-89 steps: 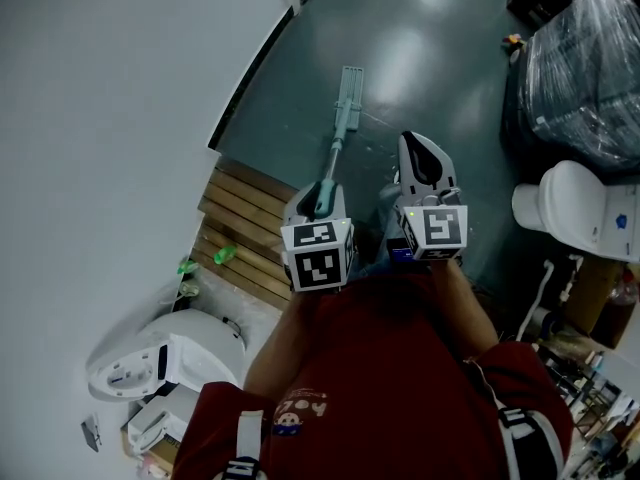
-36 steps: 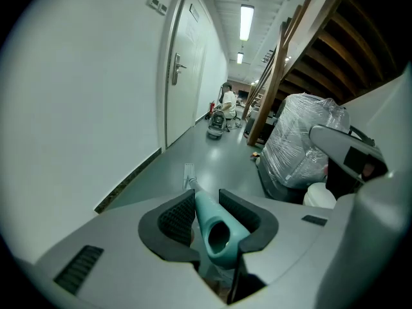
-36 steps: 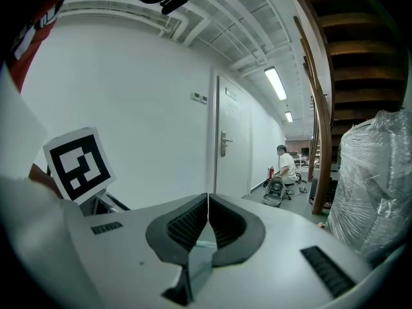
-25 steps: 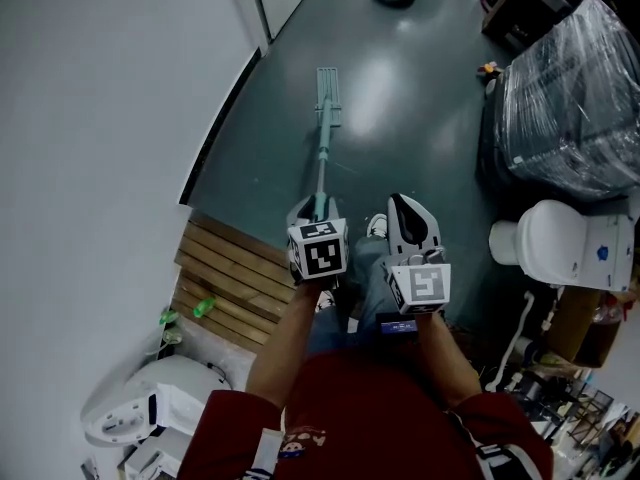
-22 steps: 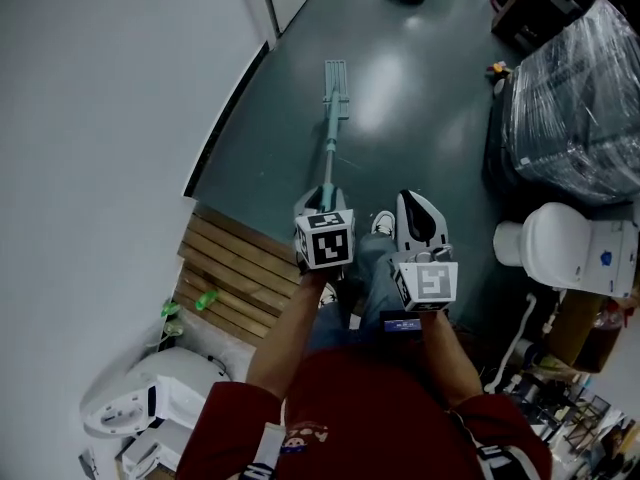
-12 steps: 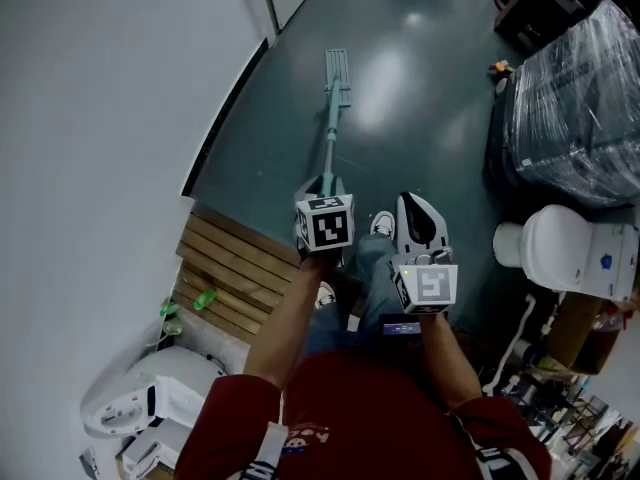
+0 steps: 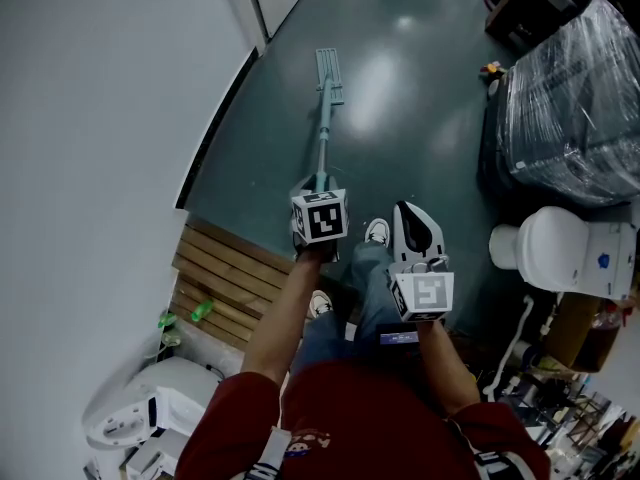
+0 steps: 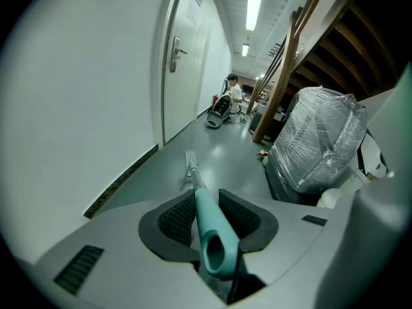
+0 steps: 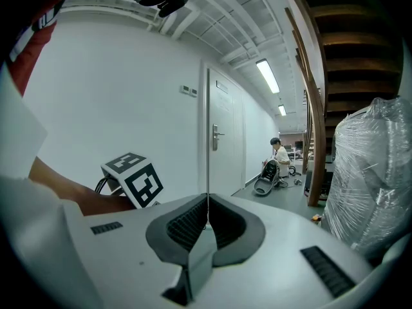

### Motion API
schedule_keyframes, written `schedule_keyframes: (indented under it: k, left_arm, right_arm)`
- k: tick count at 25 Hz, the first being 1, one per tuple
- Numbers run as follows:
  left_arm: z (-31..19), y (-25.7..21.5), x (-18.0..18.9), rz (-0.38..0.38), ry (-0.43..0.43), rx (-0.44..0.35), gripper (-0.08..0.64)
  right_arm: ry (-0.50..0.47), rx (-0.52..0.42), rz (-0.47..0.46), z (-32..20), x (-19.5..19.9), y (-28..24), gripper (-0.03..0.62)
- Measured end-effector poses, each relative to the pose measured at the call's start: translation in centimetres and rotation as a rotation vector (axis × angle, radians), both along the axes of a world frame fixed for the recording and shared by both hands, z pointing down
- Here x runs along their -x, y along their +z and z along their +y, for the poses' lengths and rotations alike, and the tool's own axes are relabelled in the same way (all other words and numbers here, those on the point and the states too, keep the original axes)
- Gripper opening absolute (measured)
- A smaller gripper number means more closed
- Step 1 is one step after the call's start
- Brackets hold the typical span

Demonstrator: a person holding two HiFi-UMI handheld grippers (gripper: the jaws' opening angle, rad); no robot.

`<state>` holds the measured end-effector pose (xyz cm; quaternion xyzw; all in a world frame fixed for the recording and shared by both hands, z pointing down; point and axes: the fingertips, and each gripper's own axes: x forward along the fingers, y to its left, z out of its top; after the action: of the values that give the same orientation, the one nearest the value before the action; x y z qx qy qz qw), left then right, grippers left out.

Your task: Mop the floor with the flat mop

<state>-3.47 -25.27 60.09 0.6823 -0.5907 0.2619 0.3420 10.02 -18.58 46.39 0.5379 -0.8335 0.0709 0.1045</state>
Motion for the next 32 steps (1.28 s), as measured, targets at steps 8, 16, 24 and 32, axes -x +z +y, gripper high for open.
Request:
schedule_keyframes:
  k: [8, 16, 24, 32]
  left_arm:
    - [-1.4, 1.0, -0.5, 0.007, -0.014, 0.004, 0.129]
    - [-1.4, 1.2, -0.5, 0.002, -0.012, 0.012, 0.129]
    - [-1.2, 1.2, -0.2, -0.007, -0.015, 0.019, 0.127]
    - [0.2, 1.3, 0.0, -0.013, -0.014, 0.024, 0.126]
  right_arm:
    - [-0.004, 0.001, -0.001, -0.2, -0.1, 0.5, 0.020]
    - [0.012, 0.011, -0.014, -0.3, -0.5, 1.1, 0.020]
    - [0.007, 0.003, -0.008, -0.2, -0.3, 0.4, 0.020]
    - [0.002, -0.004, -0.004, 0.2, 0.0, -0.1, 0.020]
